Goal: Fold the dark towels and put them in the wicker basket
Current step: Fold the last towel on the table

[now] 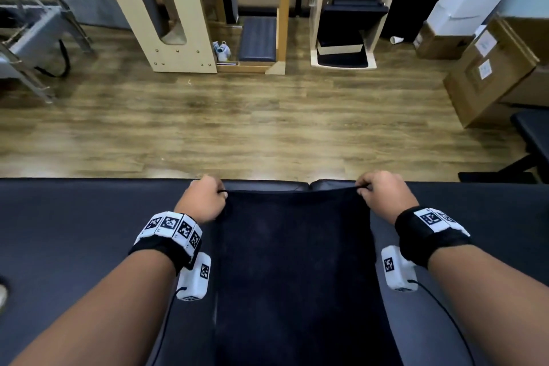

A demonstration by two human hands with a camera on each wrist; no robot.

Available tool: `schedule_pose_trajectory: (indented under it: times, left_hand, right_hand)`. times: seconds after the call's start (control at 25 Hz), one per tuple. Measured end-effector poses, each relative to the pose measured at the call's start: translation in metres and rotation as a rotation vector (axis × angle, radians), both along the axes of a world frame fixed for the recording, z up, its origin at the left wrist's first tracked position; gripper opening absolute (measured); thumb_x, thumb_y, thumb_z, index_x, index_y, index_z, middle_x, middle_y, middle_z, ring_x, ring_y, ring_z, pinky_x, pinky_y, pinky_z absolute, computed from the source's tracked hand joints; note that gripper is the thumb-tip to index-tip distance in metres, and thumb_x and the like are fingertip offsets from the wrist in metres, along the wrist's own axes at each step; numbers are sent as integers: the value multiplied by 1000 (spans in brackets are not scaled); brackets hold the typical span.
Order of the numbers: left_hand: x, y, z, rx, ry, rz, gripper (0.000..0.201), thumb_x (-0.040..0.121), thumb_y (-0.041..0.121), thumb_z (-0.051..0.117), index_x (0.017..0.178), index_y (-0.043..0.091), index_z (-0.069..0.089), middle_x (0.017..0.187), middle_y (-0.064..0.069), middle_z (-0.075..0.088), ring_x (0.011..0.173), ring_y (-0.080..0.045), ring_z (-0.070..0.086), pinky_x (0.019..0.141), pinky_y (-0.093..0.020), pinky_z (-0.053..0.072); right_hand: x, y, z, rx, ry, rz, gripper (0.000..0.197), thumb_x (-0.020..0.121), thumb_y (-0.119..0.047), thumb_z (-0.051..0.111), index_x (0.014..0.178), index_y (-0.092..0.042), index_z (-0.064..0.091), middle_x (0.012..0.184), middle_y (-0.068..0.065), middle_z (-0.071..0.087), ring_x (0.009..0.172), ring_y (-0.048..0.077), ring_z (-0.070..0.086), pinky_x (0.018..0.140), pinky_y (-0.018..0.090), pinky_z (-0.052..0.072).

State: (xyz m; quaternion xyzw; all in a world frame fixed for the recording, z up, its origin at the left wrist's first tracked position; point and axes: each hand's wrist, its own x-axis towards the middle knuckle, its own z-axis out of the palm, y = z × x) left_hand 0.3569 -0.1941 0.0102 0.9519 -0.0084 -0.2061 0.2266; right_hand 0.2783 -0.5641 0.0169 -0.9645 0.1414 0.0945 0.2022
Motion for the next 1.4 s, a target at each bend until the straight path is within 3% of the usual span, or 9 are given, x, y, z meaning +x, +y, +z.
schedule_pose_trajectory:
  times: [0.16, 0.32, 0.48, 0.56, 0.64, 0.72, 0.96, 1.16, 1.4]
  left_hand:
    - [14, -12, -28, 20, 16, -61, 7, 85, 18, 71, 79, 17, 68, 87, -3, 67, 90, -23, 64, 80, -29, 51]
    - [18, -21, -41, 69, 10, -183, 21, 76, 17, 82, 78, 20, 61, 96, 0, 56, 94, -19, 54, 80, -28, 45]
    - [17, -22, -36, 71, 8, -99, 21, 78, 17, 78, 74, 23, 58, 84, -3, 63, 87, -25, 63, 74, -32, 52]
    - [12, -19, -24, 29, -20, -73, 17, 79, 14, 77, 88, 20, 65, 87, -2, 66, 92, -25, 64, 80, -33, 54]
    - [8, -13, -4, 7, -51, -75, 27, 82, 13, 77, 108, 16, 72, 98, -6, 72, 102, -24, 66, 90, -28, 50]
    - [6, -10, 27, 0, -128, -90, 20, 83, 13, 77, 102, 13, 77, 97, -7, 76, 100, -22, 68, 86, -21, 44]
    - [-20, 6, 167, -163, -514, -61, 11, 77, 16, 83, 88, 14, 80, 81, -9, 76, 87, -25, 68, 83, -26, 49]
    - [-82, 17, 231, -173, -665, -140, 10, 74, 17, 85, 82, 15, 80, 79, -5, 74, 79, -22, 65, 72, -24, 41]
    - [-208, 20, 151, -75, -480, -148, 7, 75, 20, 82, 78, 24, 78, 74, 7, 69, 79, -16, 66, 71, -24, 45]
  right_hand:
    - [10, -2, -36, 19, 45, 9, 16, 87, -19, 71, 102, -21, 72, 102, 5, 72, 102, 31, 66, 87, 36, 53]
    - [15, -5, -51, 35, 88, 82, 33, 85, -14, 71, 117, -23, 66, 118, 3, 70, 114, 27, 63, 95, 37, 52]
    - [18, -6, -45, 33, 124, 95, 20, 83, -11, 69, 99, -22, 73, 104, 4, 72, 103, 27, 66, 89, 36, 54]
    - [16, -5, -30, 41, 98, 90, 16, 81, -11, 71, 91, -22, 73, 97, 1, 72, 96, 24, 65, 84, 31, 52]
    - [14, -5, -8, 31, 65, 73, 16, 78, -11, 74, 76, -25, 68, 84, -3, 70, 88, 23, 66, 80, 31, 54]
    - [14, -6, 21, 29, 5, 40, 24, 76, -11, 79, 65, -25, 64, 72, -5, 68, 84, 23, 67, 78, 30, 54]
    - [-26, -1, 150, 156, -431, -110, 26, 83, 0, 67, 71, -23, 67, 71, 5, 73, 63, 18, 73, 63, 20, 55]
    - [-97, -1, 195, 105, -651, -112, 9, 80, -8, 75, 82, -16, 78, 79, 6, 74, 77, 25, 66, 75, 35, 56]
    - [-220, -5, 116, 175, -492, -73, 21, 75, 1, 75, 78, -19, 79, 80, -2, 77, 81, 20, 71, 78, 21, 49]
